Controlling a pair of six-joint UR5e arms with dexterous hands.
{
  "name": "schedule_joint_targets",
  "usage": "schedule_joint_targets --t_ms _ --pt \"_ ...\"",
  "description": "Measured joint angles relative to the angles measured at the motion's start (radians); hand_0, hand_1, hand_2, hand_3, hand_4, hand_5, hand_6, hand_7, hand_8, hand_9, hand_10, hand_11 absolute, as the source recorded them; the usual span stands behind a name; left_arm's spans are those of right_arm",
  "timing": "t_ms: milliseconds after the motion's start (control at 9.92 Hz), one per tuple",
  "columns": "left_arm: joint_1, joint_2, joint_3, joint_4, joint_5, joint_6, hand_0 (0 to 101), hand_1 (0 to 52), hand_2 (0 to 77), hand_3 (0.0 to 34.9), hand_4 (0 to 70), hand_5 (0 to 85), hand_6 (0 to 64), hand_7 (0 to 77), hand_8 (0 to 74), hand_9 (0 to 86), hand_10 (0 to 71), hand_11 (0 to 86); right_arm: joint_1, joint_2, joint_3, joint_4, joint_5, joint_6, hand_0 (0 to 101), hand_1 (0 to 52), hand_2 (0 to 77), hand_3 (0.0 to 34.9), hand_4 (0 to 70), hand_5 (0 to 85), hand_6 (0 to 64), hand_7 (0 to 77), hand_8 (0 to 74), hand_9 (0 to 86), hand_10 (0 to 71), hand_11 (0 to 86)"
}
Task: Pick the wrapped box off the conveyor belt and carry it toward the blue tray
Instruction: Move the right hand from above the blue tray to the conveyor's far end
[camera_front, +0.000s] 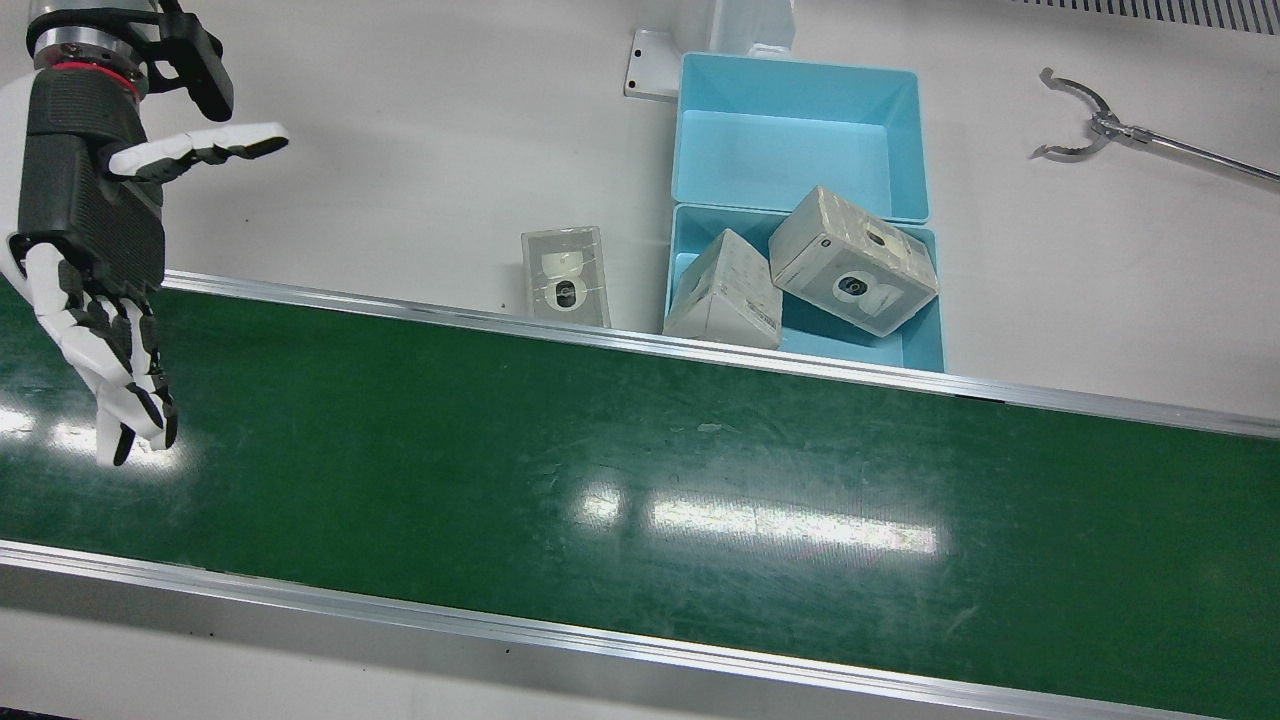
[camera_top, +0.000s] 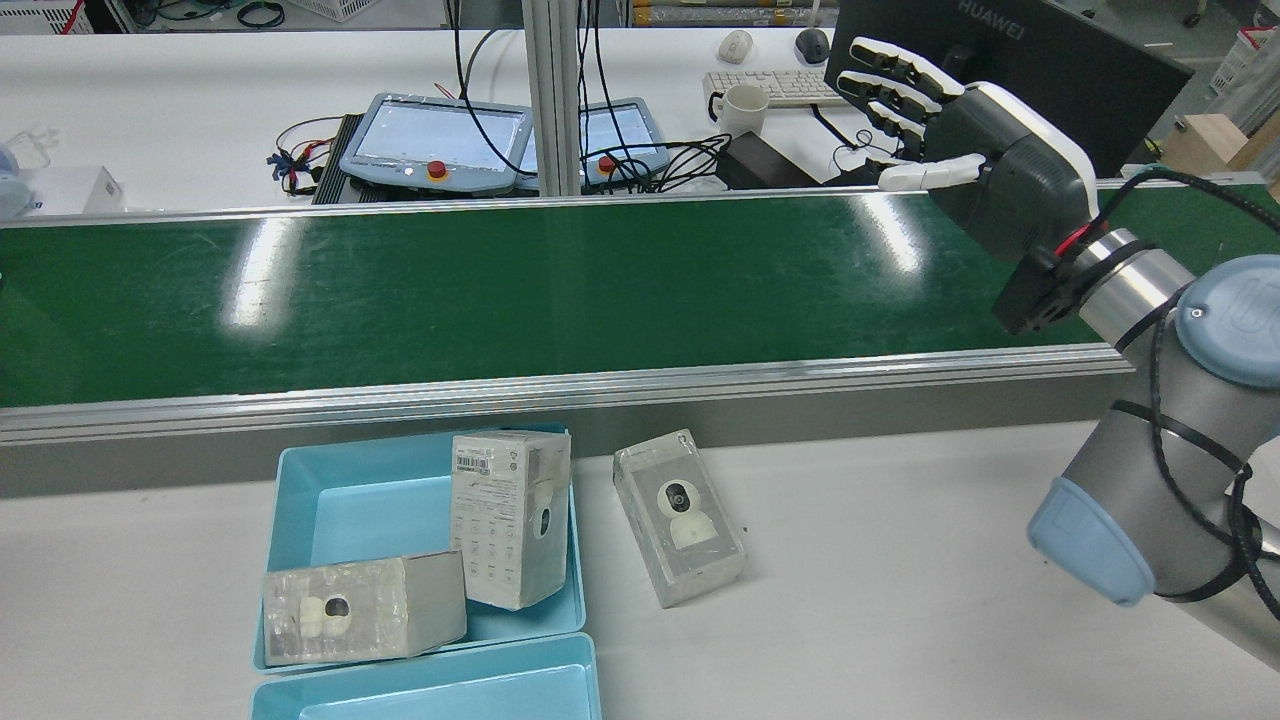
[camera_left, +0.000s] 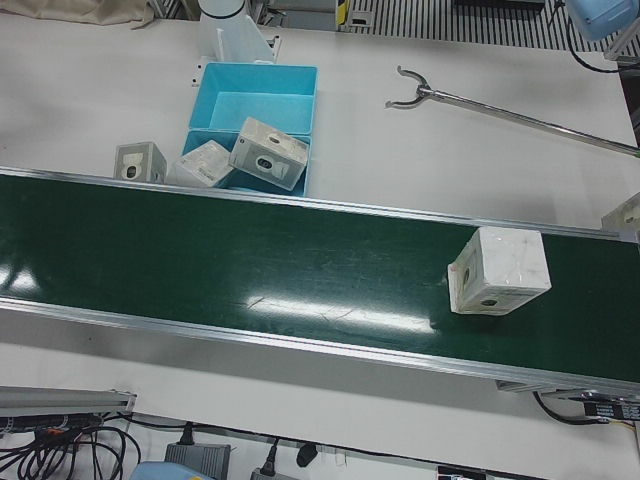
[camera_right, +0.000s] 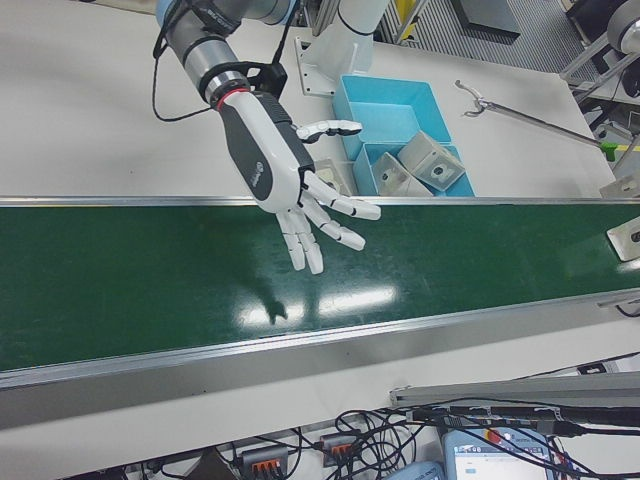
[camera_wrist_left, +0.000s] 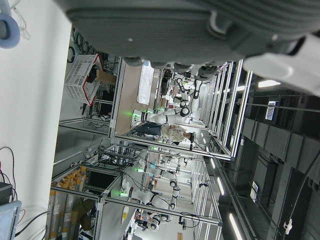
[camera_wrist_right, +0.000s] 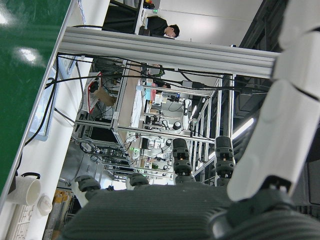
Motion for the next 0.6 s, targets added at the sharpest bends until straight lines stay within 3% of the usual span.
schedule_joint_targets --t_ms 202,605 --pt "0.000 0.000 0.000 0.000 0.000 0.000 0 0.0 0.5 0.0 0.0 0.5 0.0 0.5 0.5 0.0 0.0 0.0 0.011 -0.013 -0.001 -0.002 -0.008 0.001 41 6.5 6.5 30.6 8.2 15.8 0.0 14.7 0.0 2.2 1.1 2.2" --pt "0.000 0.000 0.000 0.000 0.000 0.000 0 0.0 1.1 0.0 0.0 0.5 0.0 0.5 0.5 0.0 0.0 0.0 0.021 -0.014 -0.064 0.003 0.001 0.001 41 8.2 8.7 30.5 9.3 18.0 0.0 16.9 0.0 4.4 1.6 4.4"
